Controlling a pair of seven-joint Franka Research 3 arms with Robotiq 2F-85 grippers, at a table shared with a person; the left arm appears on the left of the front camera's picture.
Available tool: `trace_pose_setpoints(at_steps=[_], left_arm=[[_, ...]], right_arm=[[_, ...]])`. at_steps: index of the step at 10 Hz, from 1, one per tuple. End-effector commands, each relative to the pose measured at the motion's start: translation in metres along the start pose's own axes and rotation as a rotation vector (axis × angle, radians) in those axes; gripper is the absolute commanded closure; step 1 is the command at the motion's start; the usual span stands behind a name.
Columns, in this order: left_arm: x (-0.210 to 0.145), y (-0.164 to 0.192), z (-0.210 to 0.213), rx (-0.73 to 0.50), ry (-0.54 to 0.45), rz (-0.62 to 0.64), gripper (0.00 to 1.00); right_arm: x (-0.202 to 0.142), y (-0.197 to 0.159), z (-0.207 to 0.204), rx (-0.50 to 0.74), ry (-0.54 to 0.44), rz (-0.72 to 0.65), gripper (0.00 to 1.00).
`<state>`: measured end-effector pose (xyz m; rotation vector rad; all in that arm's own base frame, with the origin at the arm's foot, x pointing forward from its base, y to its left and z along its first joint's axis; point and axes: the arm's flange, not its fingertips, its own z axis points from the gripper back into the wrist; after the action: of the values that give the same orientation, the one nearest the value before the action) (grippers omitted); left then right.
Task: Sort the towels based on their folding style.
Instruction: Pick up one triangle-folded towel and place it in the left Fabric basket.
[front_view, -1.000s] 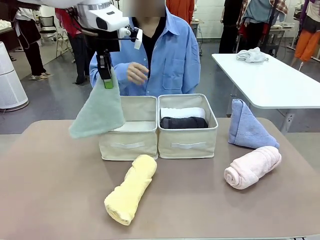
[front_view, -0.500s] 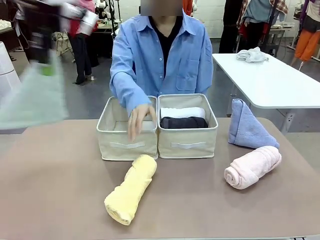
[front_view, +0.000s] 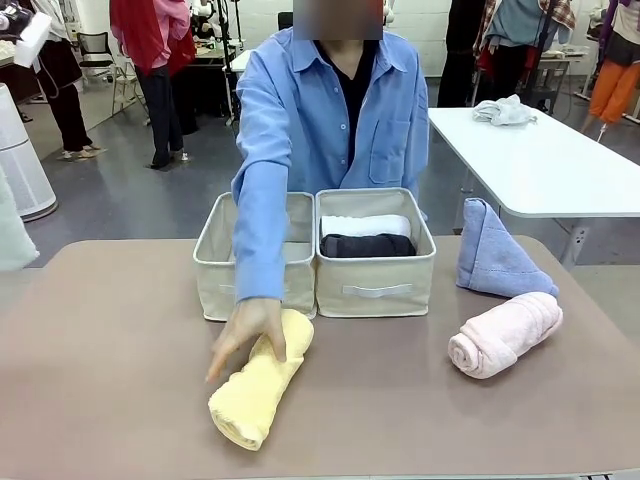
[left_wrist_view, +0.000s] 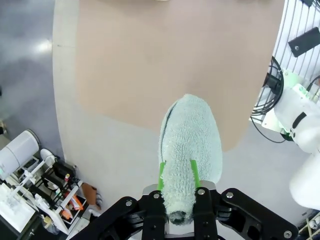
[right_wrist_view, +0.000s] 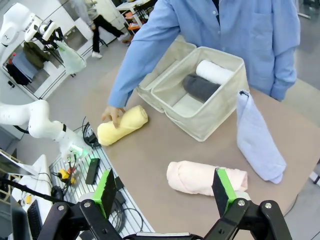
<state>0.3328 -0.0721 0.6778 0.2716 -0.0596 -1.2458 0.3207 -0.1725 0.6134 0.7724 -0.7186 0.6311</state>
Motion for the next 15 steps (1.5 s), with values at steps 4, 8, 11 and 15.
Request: trace_pose_setpoints(at_steps=[4,8,11,15], left_arm=[[0.0057,-0.0006,-0.0056,0.029,0.0,0.013,0.83],[0.0086,0.0034,-0.008,0.017,0.0,0.007,0.83],[0.0104,0.0055,-0.0078,0.018,-0.006,0.0,0.83],[0.0115,0.0042,-0.0068,0.022,-0.008,-0.002,0.83]], right_arm=[[-0.0007,0.0007,-0.0006,0.013,-0.011,0.009,0.0],[-0.0007,0.0007,-0.0006,0.013,-0.011,0.009,0.0],[-0.0007,0.0007,-0.0006,0.013,-0.011,0.009,0.0],[-0.0007,0.0007,-0.0006,0.013,-0.011,0.009,0.0]])
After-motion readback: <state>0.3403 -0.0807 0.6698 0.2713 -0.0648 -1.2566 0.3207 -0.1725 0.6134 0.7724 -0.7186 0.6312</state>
